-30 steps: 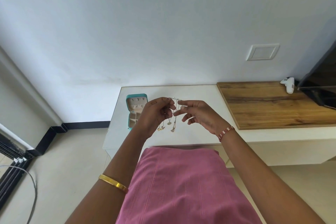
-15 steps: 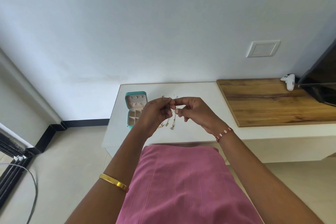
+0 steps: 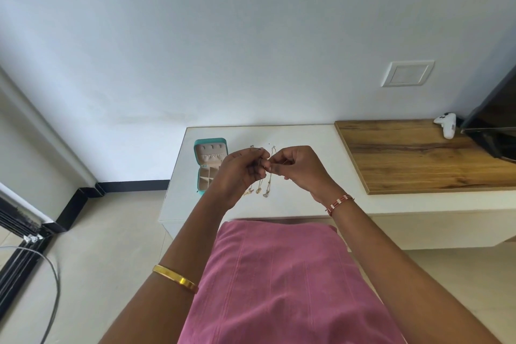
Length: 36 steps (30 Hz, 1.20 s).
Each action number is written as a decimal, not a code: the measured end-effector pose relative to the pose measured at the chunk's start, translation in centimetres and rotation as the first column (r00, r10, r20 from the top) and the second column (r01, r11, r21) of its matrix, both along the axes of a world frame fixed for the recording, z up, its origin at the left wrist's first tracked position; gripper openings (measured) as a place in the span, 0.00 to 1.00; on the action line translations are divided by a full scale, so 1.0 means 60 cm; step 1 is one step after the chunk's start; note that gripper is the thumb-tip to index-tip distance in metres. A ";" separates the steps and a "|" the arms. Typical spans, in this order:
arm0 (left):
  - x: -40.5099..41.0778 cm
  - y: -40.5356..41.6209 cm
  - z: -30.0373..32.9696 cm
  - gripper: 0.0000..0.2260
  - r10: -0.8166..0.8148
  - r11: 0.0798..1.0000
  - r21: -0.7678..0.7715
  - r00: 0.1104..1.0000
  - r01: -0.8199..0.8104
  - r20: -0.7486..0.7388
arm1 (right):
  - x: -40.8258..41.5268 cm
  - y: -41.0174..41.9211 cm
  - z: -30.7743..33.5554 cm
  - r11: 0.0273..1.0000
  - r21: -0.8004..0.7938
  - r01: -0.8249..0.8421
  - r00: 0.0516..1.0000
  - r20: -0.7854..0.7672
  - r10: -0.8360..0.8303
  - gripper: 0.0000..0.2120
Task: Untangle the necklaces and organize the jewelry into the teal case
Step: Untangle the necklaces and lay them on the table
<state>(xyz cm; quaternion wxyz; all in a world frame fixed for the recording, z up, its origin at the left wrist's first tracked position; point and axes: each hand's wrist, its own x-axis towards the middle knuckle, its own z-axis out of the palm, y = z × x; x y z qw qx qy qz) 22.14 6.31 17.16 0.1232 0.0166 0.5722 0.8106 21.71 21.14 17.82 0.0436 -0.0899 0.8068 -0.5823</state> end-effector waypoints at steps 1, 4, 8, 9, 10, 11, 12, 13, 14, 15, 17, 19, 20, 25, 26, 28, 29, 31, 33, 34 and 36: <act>0.001 0.000 0.000 0.13 0.001 1.000 0.006 1.000 -0.001 0.002 | 0.001 -0.001 0.001 1.000 0.006 -0.006 1.000 0.003 0.006 0.05; 0.001 0.000 -0.001 0.12 0.014 1.000 0.014 1.000 -0.014 0.015 | 0.003 0.003 0.005 1.000 -0.019 -0.020 0.999 0.031 0.021 0.08; 0.005 -0.003 -0.006 0.12 0.080 0.992 -0.101 0.996 -0.077 0.030 | -0.001 0.011 0.012 0.989 -0.140 -0.039 0.995 0.080 0.051 0.11; 0.006 -0.002 -0.008 0.11 0.094 0.987 -0.135 0.995 -0.089 0.030 | -0.003 0.012 0.014 0.984 -0.172 -0.044 0.994 0.095 0.061 0.11; 0.007 -0.001 -0.009 0.11 0.104 0.981 -0.169 0.994 -0.098 0.028 | -0.004 0.012 0.016 0.980 -0.194 -0.047 0.992 0.107 0.069 0.11; 0.008 0.001 -0.009 0.11 0.117 0.973 -0.204 0.993 -0.109 0.025 | -0.005 0.013 0.018 0.979 -0.200 -0.049 0.990 0.118 0.073 0.11; 0.009 0.003 -0.009 0.10 0.135 0.963 -0.237 0.991 -0.126 0.021 | -0.006 0.014 0.020 0.980 -0.192 -0.053 0.989 0.128 0.079 0.12; 0.008 0.004 -0.009 0.09 0.163 0.950 -0.273 0.987 -0.153 0.014 | -0.007 0.015 0.022 0.982 -0.177 -0.061 0.986 0.141 0.086 0.12; 0.007 0.005 -0.010 0.08 0.198 0.932 -0.310 0.980 -0.187 0.004 | -0.007 0.016 0.025 0.985 -0.160 -0.069 0.983 0.155 0.095 0.11; 0.006 0.005 -0.010 0.06 0.232 0.912 -0.347 0.973 -0.221 -0.009 | -0.008 0.017 0.027 0.987 -0.142 -0.079 0.980 0.169 0.103 0.11; 0.006 0.006 -0.008 0.06 0.258 0.878 -0.404 0.965 -0.257 -0.052 | -0.010 0.019 0.029 0.989 -0.109 -0.099 0.973 0.198 0.120 0.11; 0.008 0.005 -0.007 0.08 0.208 0.868 -0.442 0.974 -0.226 -0.091 | -0.011 0.019 0.031 0.990 -0.086 -0.108 0.965 0.231 0.125 0.11; 0.010 0.006 -0.006 0.08 0.166 0.870 -0.455 0.981 -0.193 -0.100 | -0.012 0.018 0.032 0.991 -0.079 -0.107 0.962 0.244 0.123 0.12; 0.014 0.009 -0.009 0.10 0.004 0.868 -0.490 0.987 -0.083 -0.159 | -0.014 0.012 0.034 0.992 -0.046 -0.114 0.958 0.259 0.122 0.11; 0.014 0.010 -0.010 0.10 -0.012 0.868 -0.490 0.984 -0.078 -0.178 | -0.014 0.011 0.034 0.993 -0.036 -0.114 0.959 0.257 0.119 0.10; 0.012 0.012 -0.013 0.10 -0.005 0.862 -0.497 0.979 -0.099 -0.204 | -0.014 0.011 0.034 0.993 -0.024 -0.113 0.959 0.258 0.116 0.10; 0.010 0.010 -0.017 0.09 0.013 0.856 -0.504 0.978 -0.119 -0.209 | -0.015 0.011 0.033 0.994 -0.021 -0.112 0.959 0.260 0.113 0.10; 0.007 0.007 -0.021 0.07 0.043 0.845 -0.515 0.978 -0.146 -0.206 | -0.016 0.012 0.032 0.994 -0.017 -0.105 0.958 0.266 0.106 0.10; 0.007 0.005 -0.019 0.05 0.046 0.849 -0.509 0.979 -0.142 -0.196 | -0.016 0.014 0.030 0.995 -0.023 -0.097 0.957 0.273 0.099 0.09; 0.008 0.005 -0.018 0.05 0.045 0.860 -0.493 0.982 -0.131 -0.184 | -0.017 0.014 0.029 0.995 -0.031 -0.093 0.955 0.279 0.097 0.09; 0.008 0.004 -0.016 0.08 0.057 0.888 -0.445 0.989 -0.113 -0.138 | -0.017 0.015 0.026 0.995 -0.049 -0.086 0.950 0.296 0.097 0.09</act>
